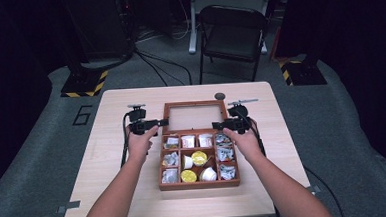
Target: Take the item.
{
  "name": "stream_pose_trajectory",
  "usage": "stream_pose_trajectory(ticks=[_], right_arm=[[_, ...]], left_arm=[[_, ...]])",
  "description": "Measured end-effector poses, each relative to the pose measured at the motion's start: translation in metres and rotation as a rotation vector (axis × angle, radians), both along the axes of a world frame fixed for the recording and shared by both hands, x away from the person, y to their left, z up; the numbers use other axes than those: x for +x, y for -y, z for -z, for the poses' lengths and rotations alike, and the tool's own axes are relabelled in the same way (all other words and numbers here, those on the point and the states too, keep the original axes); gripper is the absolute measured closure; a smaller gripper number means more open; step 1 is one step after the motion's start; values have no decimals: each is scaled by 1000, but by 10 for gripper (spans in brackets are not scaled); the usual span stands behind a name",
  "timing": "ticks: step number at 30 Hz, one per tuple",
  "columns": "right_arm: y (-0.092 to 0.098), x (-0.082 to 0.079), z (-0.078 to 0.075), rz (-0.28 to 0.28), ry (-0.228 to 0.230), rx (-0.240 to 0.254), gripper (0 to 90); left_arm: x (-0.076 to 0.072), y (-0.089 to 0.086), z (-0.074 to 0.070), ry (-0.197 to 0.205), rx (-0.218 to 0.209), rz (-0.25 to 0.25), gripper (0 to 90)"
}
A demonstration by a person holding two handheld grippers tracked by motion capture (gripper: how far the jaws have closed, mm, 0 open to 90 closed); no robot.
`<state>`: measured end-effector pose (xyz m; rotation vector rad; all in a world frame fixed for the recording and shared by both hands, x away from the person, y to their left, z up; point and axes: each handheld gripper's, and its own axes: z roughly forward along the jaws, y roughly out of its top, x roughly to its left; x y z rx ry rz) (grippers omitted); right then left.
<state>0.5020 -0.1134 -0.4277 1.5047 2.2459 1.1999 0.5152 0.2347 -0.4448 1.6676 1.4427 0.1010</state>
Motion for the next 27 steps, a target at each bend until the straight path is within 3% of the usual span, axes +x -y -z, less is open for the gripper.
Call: stream_pose_trajectory(ticks=[4,10,17,25,27], right_arm=[[-9,-14,-4,-38,10,-21,385],[-20,-31,-2,-103,36,-69,394],[-30,-44,1,-149,15,-45,397],[-46,-59,7,-204,5,-57,398],[-49,-62,10,-217,1,-67,398]], left_arm=[[-8,-2,-8,12,17,24,328],[-29,-7,-16,47,7,28,346],[-41,-16,-16,73,3,8,345],[-56,-22,-22,102,-33,7,343],[-58,-23,-23,113,-22,14,343]])
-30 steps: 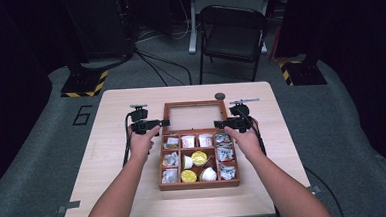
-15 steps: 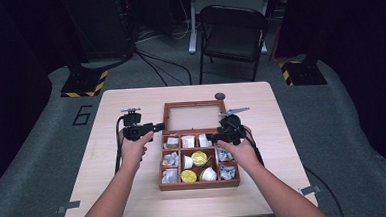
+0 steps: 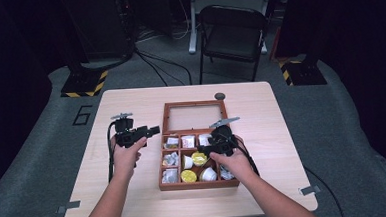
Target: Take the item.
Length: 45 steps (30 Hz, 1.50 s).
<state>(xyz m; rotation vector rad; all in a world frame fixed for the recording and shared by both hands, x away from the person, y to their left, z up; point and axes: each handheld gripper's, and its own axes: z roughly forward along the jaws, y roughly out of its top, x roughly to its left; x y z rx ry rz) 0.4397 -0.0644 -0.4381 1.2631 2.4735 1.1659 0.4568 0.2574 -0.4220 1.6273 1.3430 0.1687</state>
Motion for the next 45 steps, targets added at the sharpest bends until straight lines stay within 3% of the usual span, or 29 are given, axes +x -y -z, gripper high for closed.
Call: stream_pose_trajectory(ticks=[2,5,18,24,32,33,45], right_arm=[[-3,-3,3,-2,-18,-7,398],[-5,-5,9,-4,-24,-7,398],[-10,-10,35,6,-85,-13,395],[-9,-10,39,16,-80,-18,389],[-13,-6,42,22,-108,-25,371],[-13,-4,43,10,-93,-27,371],[-20,-1,46,-16,-112,-54,362]], left_arm=[[-2,-1,-2,11,13,2,343],[-5,-3,-4,19,-1,-7,343],[-9,-2,2,9,19,-6,343],[-8,0,3,9,19,-1,343],[-9,1,3,9,23,11,342],[-9,1,3,8,22,12,342],[-10,0,5,12,15,7,342]])
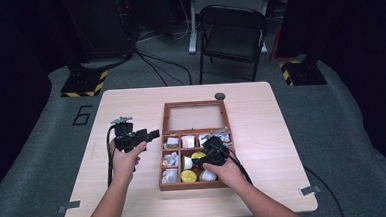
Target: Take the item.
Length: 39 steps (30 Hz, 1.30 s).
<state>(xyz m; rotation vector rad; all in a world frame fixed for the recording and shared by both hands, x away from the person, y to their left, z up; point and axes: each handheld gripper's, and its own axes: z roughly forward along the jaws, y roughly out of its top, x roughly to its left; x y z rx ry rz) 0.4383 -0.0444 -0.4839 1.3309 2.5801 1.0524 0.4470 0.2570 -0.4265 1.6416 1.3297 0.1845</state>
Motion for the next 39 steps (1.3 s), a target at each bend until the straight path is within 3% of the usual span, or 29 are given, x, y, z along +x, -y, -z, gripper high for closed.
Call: stream_pose_trajectory(ticks=[12,26,32,39], right_arm=[[-5,2,2,-3,-24,-35,362],[-3,3,2,-7,-24,-15,373],[0,1,-9,-18,-27,17,374],[-2,-5,-23,-35,11,23,374]], left_arm=[[-1,-2,0,-2,-3,-3,342],[-1,-2,0,-3,-8,-5,342],[-1,-2,0,-2,-8,-6,342],[-1,-2,-1,0,-15,-10,342]])
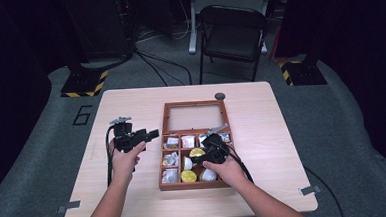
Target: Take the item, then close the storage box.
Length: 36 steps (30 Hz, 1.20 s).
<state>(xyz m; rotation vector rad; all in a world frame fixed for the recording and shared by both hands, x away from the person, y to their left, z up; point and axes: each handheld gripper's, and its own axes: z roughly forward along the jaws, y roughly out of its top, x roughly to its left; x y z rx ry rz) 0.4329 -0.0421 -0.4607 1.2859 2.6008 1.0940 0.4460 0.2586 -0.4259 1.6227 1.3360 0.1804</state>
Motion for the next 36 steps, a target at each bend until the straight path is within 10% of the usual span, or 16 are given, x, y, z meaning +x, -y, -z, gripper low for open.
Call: stream_pose_trajectory(ticks=[36], right_arm=[[72,14,-41,126,77,30,374]], left_arm=[[0,-2,1,-9,-1,-2,342]])
